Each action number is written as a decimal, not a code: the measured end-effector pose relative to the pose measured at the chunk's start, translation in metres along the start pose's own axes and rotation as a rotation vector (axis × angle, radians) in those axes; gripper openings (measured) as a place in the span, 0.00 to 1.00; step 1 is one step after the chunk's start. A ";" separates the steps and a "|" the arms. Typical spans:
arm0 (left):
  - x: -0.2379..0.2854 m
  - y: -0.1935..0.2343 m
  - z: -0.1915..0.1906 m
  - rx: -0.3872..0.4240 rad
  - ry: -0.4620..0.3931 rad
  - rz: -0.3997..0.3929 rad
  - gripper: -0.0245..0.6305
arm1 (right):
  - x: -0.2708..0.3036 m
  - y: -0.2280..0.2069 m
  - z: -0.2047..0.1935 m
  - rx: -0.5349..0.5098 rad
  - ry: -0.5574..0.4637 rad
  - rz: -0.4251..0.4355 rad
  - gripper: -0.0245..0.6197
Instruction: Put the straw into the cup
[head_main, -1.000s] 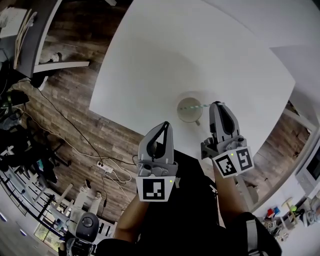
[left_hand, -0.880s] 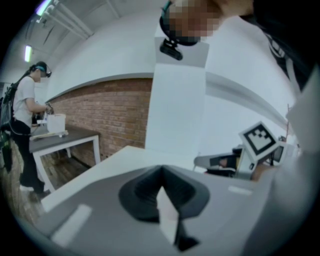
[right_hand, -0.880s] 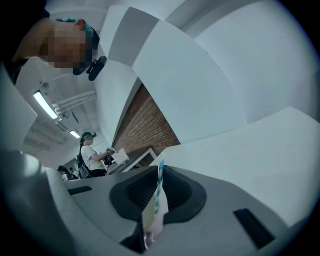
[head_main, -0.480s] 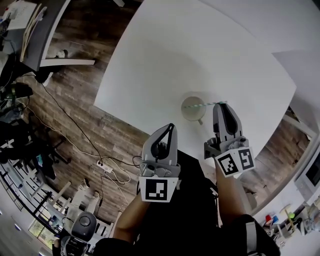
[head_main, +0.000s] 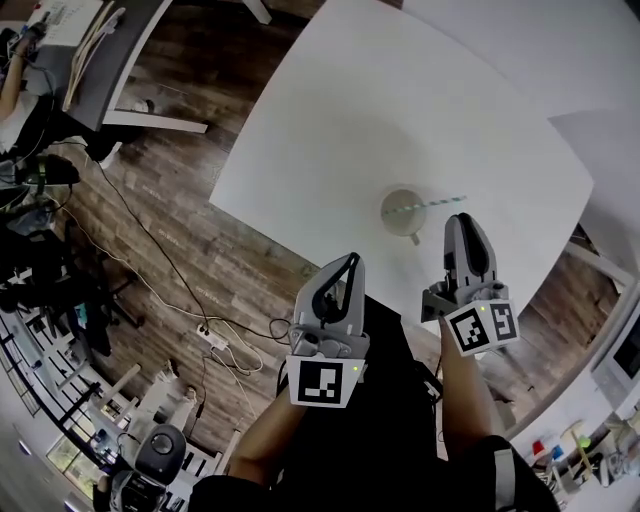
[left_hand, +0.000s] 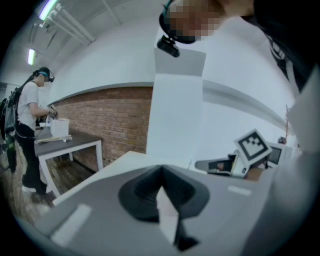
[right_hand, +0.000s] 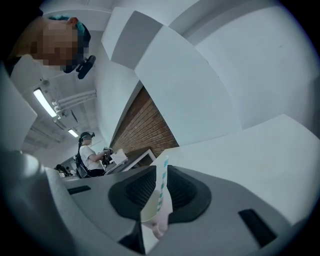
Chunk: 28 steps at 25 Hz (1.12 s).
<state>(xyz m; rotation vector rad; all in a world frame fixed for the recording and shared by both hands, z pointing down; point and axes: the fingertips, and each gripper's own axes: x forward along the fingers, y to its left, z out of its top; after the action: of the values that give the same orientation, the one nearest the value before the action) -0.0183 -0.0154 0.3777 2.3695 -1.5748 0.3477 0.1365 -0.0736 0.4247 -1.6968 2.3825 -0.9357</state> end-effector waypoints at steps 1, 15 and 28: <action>-0.002 0.000 0.002 0.000 -0.010 0.002 0.04 | -0.003 0.001 0.000 -0.003 -0.003 -0.002 0.10; -0.072 -0.005 0.048 0.093 -0.110 -0.059 0.04 | -0.074 0.065 0.003 -0.061 0.029 -0.049 0.06; -0.173 -0.005 0.073 0.032 -0.219 -0.133 0.04 | -0.164 0.152 -0.006 -0.110 -0.031 -0.095 0.05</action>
<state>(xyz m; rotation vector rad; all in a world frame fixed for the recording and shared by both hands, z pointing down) -0.0754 0.1086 0.2492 2.5956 -1.4992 0.0878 0.0705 0.1041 0.3061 -1.8639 2.3933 -0.7969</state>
